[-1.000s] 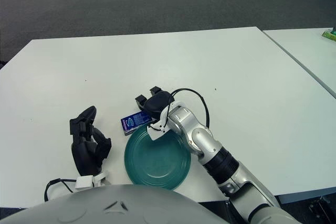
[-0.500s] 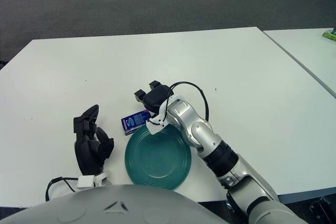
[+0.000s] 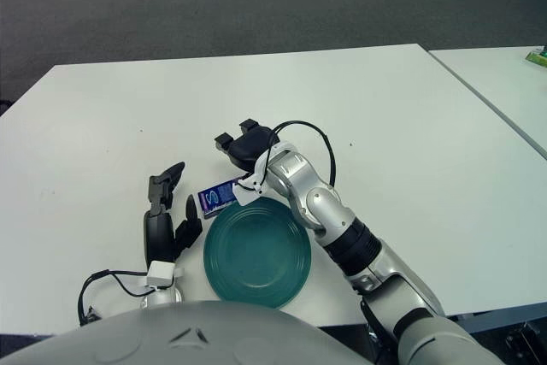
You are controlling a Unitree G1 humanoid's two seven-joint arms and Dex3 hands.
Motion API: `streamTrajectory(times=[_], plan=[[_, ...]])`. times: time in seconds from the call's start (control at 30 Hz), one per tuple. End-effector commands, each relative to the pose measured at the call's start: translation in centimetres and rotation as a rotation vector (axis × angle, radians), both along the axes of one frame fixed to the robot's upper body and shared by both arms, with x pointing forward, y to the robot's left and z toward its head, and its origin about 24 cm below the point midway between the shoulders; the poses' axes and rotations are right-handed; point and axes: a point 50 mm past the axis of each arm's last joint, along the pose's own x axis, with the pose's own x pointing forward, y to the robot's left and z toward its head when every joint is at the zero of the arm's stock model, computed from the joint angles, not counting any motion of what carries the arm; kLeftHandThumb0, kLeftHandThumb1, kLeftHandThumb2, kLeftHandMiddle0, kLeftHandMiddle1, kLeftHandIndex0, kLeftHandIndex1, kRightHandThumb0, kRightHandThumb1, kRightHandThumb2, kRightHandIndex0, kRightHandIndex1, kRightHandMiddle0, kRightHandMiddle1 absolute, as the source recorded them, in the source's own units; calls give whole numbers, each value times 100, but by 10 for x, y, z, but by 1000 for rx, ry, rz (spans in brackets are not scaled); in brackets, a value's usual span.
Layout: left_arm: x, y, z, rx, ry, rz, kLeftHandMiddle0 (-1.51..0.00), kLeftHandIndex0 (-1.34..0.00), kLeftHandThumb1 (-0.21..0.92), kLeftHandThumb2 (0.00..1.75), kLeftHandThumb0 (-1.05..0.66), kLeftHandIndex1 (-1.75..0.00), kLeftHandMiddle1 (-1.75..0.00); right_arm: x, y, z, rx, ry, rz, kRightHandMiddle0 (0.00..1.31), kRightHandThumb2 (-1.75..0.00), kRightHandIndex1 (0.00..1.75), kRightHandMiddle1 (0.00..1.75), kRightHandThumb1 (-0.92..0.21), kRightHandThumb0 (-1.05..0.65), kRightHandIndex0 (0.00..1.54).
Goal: Put the gum into the plate.
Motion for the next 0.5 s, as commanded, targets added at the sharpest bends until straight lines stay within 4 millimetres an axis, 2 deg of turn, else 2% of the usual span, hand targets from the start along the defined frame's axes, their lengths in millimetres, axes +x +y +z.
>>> streamTrajectory(times=[0.0, 0.17, 0.27, 0.47], plan=[[9, 9, 13, 145, -23, -35, -18, 0, 92, 65, -75, -73, -41, 8, -1, 3, 22, -31, -31, 0, -42, 138, 60, -92, -78, 4], [10, 19, 15, 246, 18, -80, -18, 0, 92, 64, -75, -69, -30, 19, -10, 6, 55, -53, -72, 0, -42, 123, 57, -92, -78, 8], [12, 25, 15, 288, 50, -101, -19, 0, 92, 61, -77, -70, -27, 25, -21, 10, 78, -62, -103, 0, -45, 125, 57, -92, -79, 9], [33, 42, 6, 381, 132, -180, -25, 0, 92, 46, -78, -75, -26, 25, -39, 5, 139, -52, -171, 0, -46, 129, 55, -92, -81, 9]])
